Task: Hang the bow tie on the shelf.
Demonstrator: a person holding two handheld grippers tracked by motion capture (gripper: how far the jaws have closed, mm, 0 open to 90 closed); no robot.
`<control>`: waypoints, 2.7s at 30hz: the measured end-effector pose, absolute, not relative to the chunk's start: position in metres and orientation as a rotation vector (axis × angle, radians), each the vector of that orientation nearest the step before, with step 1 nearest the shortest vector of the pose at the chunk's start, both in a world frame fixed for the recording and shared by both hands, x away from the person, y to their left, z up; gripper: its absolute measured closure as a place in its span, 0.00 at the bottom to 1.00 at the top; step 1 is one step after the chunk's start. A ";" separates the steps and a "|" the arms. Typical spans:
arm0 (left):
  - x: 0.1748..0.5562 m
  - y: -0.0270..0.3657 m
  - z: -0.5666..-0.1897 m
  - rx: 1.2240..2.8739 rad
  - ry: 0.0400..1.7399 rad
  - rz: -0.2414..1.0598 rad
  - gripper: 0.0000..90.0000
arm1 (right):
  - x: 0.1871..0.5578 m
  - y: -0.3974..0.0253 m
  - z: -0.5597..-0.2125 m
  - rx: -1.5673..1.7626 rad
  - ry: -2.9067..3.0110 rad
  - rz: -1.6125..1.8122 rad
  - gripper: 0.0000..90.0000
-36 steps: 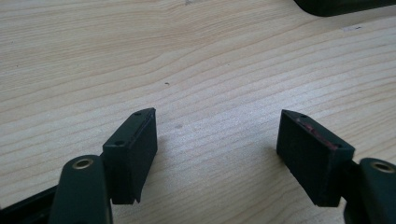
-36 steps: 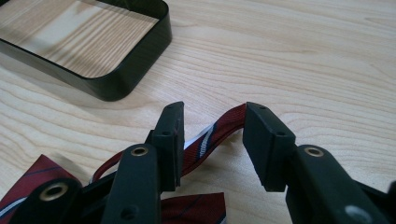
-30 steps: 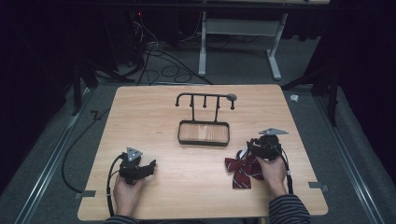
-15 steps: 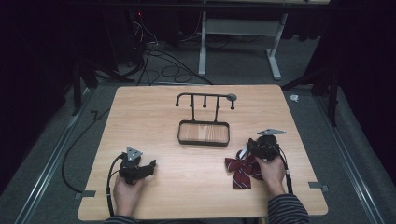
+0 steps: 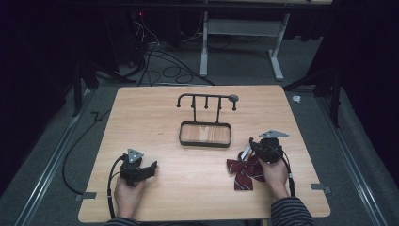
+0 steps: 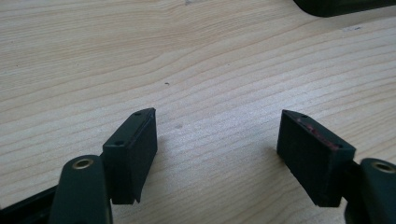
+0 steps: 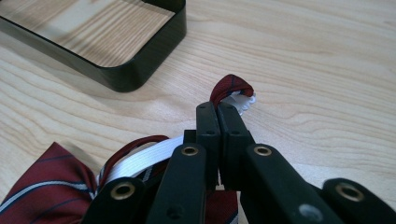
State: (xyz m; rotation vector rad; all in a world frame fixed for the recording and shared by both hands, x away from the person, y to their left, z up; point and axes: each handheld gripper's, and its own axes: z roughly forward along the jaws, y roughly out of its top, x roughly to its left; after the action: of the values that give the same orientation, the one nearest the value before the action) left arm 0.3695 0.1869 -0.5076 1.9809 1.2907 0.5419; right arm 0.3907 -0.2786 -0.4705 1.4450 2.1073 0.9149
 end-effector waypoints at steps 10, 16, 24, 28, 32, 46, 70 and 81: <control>0.370 0.187 -0.508 1.981 1.290 0.542 0.32 | 0.382 -0.279 -0.453 1.383 2.094 0.962 1.00; 0.370 0.187 -0.508 1.980 1.291 0.541 0.32 | 0.374 -0.275 -0.435 1.325 2.087 0.993 1.00; 0.370 0.187 -0.508 1.977 1.291 0.541 0.32 | 0.368 -0.267 -0.410 1.239 2.089 1.036 1.00; 0.370 0.187 -0.508 1.981 1.290 0.540 0.32 | 0.366 -0.263 -0.401 1.202 2.093 1.044 1.00; 0.370 0.187 -0.508 1.981 1.290 0.540 0.32 | 0.364 -0.259 -0.394 1.169 2.102 1.050 1.00; 0.370 0.187 -0.508 1.979 1.290 0.542 0.32 | 0.360 -0.247 -0.371 1.083 2.113 1.091 1.00; 0.369 0.186 -0.507 1.985 1.291 0.544 0.32 | 0.366 -0.230 -0.360 1.018 2.145 1.169 1.00; 0.369 0.186 -0.507 1.985 1.291 0.543 0.33 | 0.371 -0.219 -0.352 0.974 2.161 1.196 1.00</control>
State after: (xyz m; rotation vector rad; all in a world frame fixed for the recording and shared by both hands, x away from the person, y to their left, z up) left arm 0.3695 0.1865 -0.5075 1.9846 1.2906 0.5432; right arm 0.3709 -0.2193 -0.3521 0.9743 2.1609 1.1959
